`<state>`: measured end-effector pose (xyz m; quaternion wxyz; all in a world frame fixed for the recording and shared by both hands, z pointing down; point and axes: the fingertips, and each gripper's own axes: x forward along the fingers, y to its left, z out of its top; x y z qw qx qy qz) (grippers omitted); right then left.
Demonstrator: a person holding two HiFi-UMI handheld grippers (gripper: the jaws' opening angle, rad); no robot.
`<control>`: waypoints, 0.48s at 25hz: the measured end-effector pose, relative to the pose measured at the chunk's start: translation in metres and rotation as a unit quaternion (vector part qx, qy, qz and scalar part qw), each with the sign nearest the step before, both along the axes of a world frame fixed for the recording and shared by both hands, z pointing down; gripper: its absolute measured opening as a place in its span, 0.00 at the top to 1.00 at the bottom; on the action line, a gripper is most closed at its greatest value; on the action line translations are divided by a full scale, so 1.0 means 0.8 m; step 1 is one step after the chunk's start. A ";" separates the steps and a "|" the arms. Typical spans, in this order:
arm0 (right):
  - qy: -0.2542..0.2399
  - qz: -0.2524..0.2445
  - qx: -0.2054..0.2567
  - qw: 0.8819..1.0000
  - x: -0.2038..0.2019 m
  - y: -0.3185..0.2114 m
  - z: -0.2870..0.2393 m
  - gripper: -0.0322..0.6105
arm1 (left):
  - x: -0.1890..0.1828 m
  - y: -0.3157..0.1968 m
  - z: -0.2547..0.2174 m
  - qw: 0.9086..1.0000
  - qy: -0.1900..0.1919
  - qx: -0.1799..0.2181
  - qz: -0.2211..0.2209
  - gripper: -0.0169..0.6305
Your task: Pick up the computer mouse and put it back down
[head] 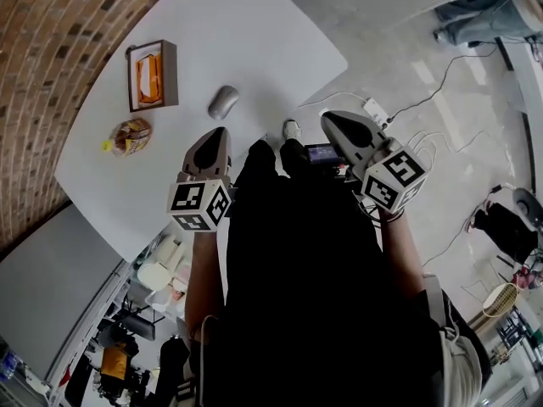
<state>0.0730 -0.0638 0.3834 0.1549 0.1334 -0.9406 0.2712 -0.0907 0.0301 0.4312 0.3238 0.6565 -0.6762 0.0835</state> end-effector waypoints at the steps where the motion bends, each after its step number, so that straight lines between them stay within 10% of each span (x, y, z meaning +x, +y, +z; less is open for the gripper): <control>1: 0.000 0.004 0.004 1.000 -0.002 -0.001 -0.003 0.92 | -0.004 -0.003 0.001 1.000 -0.001 0.001 0.004 0.95; 12: 0.007 0.042 0.015 0.999 -0.013 0.005 -0.016 0.92 | -0.030 -0.013 0.023 0.999 -0.003 -0.008 0.033 0.95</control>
